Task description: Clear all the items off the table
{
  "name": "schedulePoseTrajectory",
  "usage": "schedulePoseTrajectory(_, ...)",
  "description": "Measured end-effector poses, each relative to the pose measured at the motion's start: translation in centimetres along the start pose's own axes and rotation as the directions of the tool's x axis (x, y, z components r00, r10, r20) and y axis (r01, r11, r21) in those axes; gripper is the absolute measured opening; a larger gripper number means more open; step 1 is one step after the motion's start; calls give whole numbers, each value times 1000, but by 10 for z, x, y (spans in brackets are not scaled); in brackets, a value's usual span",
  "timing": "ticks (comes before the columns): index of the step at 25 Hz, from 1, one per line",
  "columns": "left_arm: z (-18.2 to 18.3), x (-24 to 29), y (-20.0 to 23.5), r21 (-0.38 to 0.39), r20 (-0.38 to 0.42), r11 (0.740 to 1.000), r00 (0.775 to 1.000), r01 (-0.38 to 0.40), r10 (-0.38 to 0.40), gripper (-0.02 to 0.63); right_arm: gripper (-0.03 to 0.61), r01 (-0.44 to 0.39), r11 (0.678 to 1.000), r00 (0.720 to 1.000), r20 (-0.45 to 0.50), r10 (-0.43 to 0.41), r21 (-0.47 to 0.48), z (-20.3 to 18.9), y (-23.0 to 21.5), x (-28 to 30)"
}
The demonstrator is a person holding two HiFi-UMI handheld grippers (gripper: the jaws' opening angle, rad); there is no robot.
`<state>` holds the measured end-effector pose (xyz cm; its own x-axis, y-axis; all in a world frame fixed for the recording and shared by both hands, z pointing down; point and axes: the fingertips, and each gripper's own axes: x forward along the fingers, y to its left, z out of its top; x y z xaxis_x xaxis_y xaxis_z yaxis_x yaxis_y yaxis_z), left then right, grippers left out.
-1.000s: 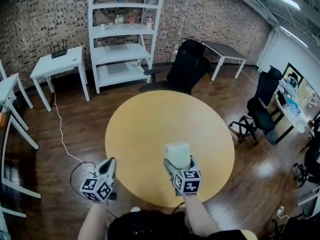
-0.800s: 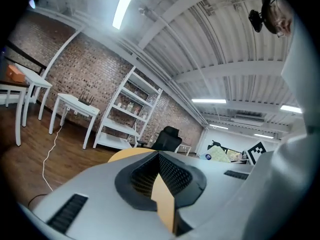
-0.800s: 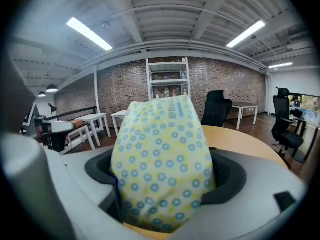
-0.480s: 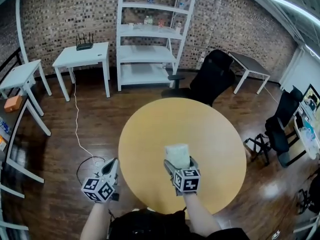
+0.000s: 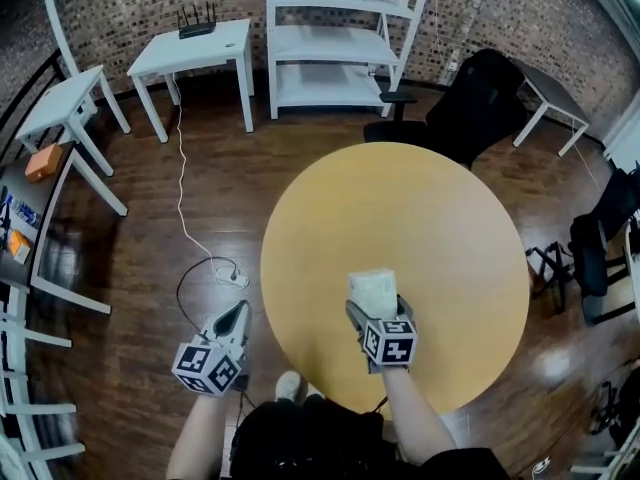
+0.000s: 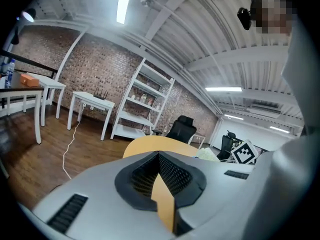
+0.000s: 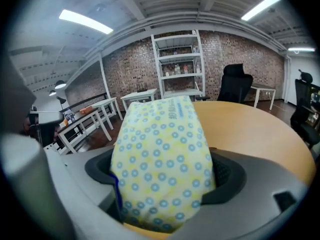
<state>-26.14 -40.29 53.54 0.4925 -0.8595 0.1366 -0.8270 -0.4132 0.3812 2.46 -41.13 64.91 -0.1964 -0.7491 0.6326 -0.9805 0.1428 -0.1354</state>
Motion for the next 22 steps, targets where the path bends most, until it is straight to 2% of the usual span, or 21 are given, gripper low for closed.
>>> schedulePoseTrajectory(4, -14, -11, 24, 1, -53, 999, 997, -50, 50, -9, 488, -3, 1000, 997, -83, 2, -14, -32, 3, 19)
schedulePoseTrajectory(10, -31, -19, 53, -50, -79, 991, 990, -124, 119, -9, 488, 6, 999, 984, -179, -13, -39, -75, 4, 45)
schedulePoseTrajectory(13, -36, -20, 56, -58, -95, 990, 988, -128, 122, -9, 488, -7, 999, 982, -186, -2, -46, -81, 6, 53)
schedulePoseTrajectory(18, -41, -20, 61, -80, -105, 990, 989, -116, 108, -9, 497, -51, 998, 954, -296, 42, -22, -89, 13, 68)
schedulePoseTrajectory(22, -42, -10, 43, -75, -113, 994, 991, -76, 68, -9, 530, -50, 999, 963, -267, 43, -19, -90, 6, 68)
